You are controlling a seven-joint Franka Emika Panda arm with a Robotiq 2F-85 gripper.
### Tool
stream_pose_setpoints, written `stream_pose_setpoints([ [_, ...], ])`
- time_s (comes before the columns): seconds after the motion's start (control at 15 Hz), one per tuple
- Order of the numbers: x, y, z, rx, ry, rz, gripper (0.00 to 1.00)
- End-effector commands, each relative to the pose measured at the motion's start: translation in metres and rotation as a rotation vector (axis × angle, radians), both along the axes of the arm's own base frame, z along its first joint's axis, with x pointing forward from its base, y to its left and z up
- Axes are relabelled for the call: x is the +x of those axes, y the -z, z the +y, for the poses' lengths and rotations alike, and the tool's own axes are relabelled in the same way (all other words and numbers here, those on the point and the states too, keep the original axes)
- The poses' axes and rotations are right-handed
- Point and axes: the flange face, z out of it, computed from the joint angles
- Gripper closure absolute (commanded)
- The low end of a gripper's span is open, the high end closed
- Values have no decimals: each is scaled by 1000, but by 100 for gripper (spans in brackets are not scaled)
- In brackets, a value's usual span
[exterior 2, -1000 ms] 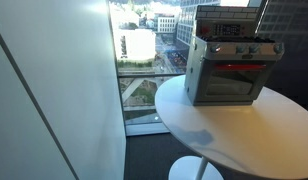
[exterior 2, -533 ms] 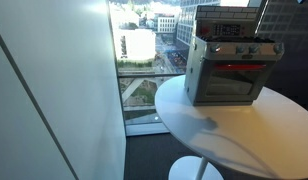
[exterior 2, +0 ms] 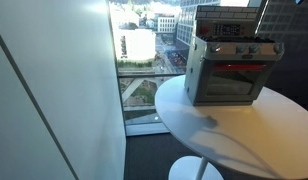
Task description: Turn the second knob from the right to the right.
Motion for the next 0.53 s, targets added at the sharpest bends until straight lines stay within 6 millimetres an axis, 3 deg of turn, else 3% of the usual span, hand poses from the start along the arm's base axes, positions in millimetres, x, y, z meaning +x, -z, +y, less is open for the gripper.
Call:
stream_pose_setpoints([
  [0.0, 2, -1, -3, -1, 5, -6, 0],
  [0.47, 28, 23, -25, 38, 76, -32, 0],
])
